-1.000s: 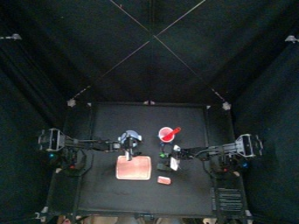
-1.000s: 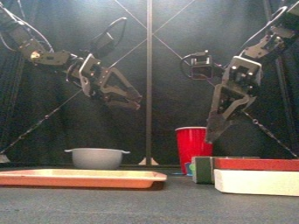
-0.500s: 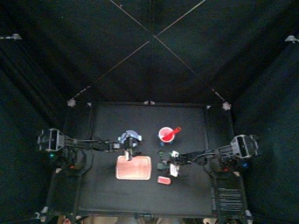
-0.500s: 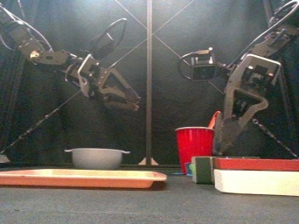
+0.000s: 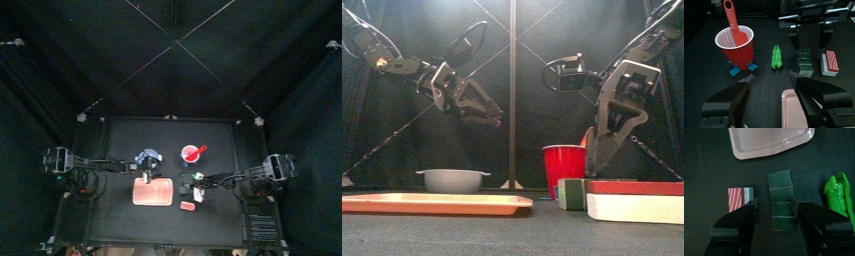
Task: Grab green sushi roll
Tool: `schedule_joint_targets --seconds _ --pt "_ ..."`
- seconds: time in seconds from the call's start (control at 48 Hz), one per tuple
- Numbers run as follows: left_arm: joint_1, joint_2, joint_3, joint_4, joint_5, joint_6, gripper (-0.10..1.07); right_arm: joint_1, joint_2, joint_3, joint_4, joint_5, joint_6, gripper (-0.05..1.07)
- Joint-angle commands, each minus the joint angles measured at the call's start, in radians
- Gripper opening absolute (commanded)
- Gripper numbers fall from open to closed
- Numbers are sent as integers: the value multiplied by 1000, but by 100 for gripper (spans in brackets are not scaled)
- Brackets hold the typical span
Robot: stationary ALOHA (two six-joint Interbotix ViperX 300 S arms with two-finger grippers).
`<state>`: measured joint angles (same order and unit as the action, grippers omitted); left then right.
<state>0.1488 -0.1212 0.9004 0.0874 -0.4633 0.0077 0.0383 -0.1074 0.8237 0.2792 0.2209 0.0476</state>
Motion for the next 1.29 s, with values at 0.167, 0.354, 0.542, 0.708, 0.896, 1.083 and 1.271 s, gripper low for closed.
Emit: schedule_joint_targets --seconds 0.167,0.354,0.542,0.708,0.896,1.083,1.271 --pt "6 -12 -5 -2 -2 0 93 -63 -55 -84 -34 147 115 88" --pt "6 -12 -5 -2 0 0 93 -55 -49 -117 -181 252 304 88" --pt "6 -12 -5 -2 0 0 93 3 -44 -126 -380 273 433 88" --pt "6 -12 -5 -2 0 0 93 43 -28 -123 -445 250 494 88" --pt "6 -12 -5 -2 0 0 93 57 -20 -117 -460 215 497 88" --pt "8 -12 -5 -2 0 0 93 67 6 -106 -466 163 491 88" --pt "8 -12 -5 -2 0 0 93 71 49 -107 -480 156 492 88"
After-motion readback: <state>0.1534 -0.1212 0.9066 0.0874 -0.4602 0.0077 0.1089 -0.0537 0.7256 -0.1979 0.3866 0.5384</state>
